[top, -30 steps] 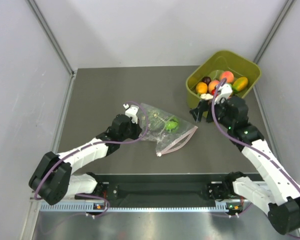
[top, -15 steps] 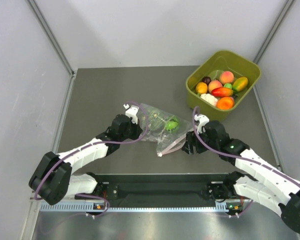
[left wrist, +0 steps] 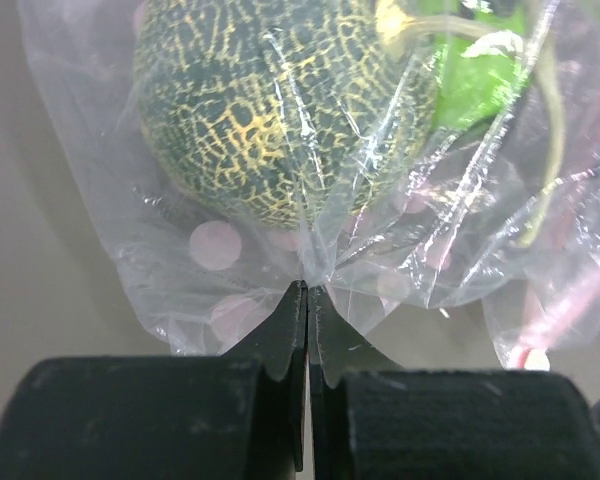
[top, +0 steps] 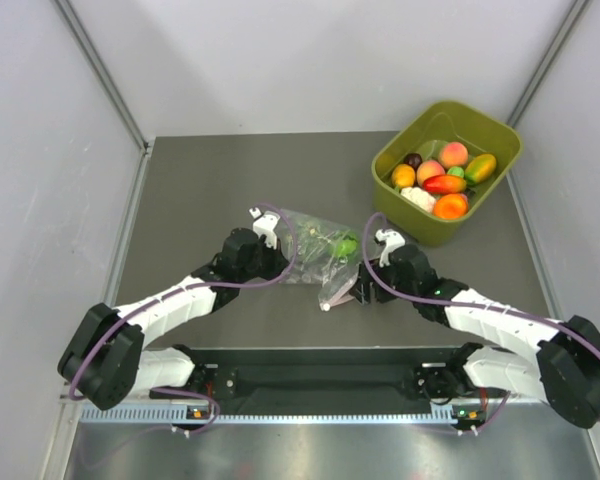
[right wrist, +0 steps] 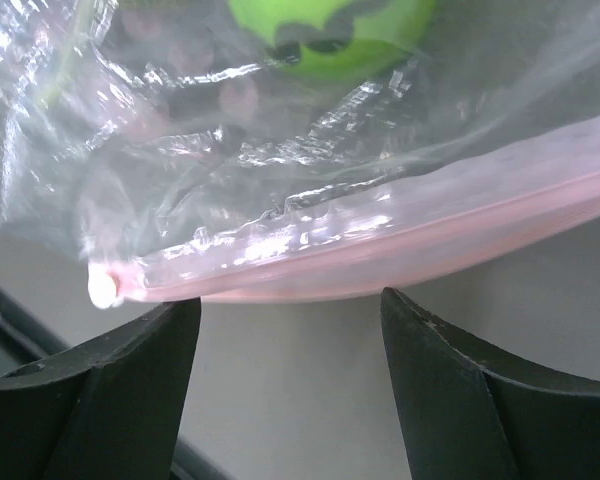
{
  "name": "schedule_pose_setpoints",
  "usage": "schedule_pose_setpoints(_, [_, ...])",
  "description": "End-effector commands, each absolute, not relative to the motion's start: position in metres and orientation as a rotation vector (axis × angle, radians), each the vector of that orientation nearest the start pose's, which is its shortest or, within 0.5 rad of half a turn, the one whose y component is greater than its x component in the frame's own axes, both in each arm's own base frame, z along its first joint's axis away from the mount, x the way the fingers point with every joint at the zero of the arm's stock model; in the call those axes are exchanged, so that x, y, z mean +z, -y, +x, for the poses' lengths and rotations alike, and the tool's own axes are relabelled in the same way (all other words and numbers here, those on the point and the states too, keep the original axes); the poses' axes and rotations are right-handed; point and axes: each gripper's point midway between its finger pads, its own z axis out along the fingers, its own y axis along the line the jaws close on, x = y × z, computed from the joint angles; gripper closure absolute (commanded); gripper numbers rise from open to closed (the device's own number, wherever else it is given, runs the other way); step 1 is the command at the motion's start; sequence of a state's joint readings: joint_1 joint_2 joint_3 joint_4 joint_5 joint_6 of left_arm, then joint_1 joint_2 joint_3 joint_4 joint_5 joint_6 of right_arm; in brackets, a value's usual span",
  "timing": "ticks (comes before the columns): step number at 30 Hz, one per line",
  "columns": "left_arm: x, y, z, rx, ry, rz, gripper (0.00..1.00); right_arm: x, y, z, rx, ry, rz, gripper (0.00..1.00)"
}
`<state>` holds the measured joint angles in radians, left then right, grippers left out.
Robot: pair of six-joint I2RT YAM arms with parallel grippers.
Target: Open the zip-top bag and remove the fake food
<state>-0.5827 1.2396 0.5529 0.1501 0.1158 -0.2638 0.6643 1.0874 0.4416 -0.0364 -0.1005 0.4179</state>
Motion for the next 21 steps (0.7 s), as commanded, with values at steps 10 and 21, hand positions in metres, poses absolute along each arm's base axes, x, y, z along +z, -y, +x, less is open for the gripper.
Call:
schedule_pose_setpoints(10, [0.105,0.260,0.257,-0.897,-2.028,0.622,1.00,0.101,-0.235,0.250,0.810,-1.901,-0.266,0.20])
schedule_pose_setpoints(21, [0.093,0.284,0.230,-1.001,-2.037,0.834,1.00,0.131,-0.258,0.268,0.860,-1.684,-0.368,0.18])
